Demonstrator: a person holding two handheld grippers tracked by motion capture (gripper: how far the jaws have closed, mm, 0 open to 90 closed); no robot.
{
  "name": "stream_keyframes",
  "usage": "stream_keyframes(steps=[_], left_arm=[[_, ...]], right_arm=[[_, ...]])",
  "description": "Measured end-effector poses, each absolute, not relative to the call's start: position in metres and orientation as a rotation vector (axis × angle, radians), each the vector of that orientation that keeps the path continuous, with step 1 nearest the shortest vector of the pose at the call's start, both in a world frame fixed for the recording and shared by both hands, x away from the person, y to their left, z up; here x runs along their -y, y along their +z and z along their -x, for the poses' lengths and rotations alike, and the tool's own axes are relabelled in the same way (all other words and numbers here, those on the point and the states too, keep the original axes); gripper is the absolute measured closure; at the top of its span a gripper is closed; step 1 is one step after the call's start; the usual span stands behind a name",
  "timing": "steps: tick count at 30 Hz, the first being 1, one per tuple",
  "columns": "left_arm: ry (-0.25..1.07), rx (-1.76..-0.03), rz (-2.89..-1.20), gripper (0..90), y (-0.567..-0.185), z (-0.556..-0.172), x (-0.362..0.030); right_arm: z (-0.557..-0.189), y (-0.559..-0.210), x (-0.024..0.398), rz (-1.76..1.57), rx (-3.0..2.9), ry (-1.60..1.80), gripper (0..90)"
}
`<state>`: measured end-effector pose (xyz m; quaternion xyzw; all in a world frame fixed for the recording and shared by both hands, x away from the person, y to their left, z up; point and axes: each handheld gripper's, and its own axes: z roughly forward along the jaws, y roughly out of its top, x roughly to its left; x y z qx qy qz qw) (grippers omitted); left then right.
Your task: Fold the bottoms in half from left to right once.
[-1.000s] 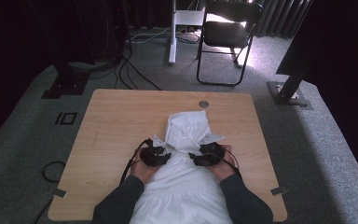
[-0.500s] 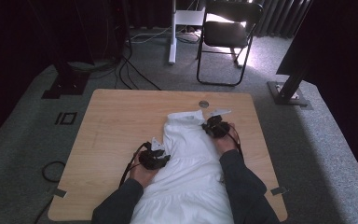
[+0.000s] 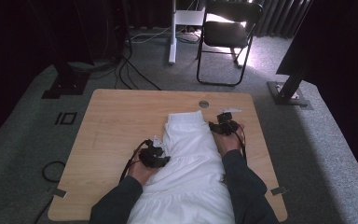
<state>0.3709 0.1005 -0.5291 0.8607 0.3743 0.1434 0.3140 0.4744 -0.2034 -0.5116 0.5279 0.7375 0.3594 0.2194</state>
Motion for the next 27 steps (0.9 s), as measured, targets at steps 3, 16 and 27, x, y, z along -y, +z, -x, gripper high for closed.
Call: stream_keyframes(steps=[3, 16, 27], left_arm=[[0.432, -0.993, -2.217, 56.4, -0.512, -0.379, -0.101], [0.471, -1.156, -2.176, 51.0, -0.545, -0.439, -0.073], [0.421, -1.073, -2.224, 51.3, -0.545, -0.386, -0.092]], right_arm=[[-0.465, -0.505, 0.199, -1.355, -2.110, 1.092, 54.8], [-0.459, -0.549, 0.170, -1.386, -2.215, 0.897, 50.6], [-0.405, -0.550, 0.170, -1.295, -2.301, 0.915, 50.2]])
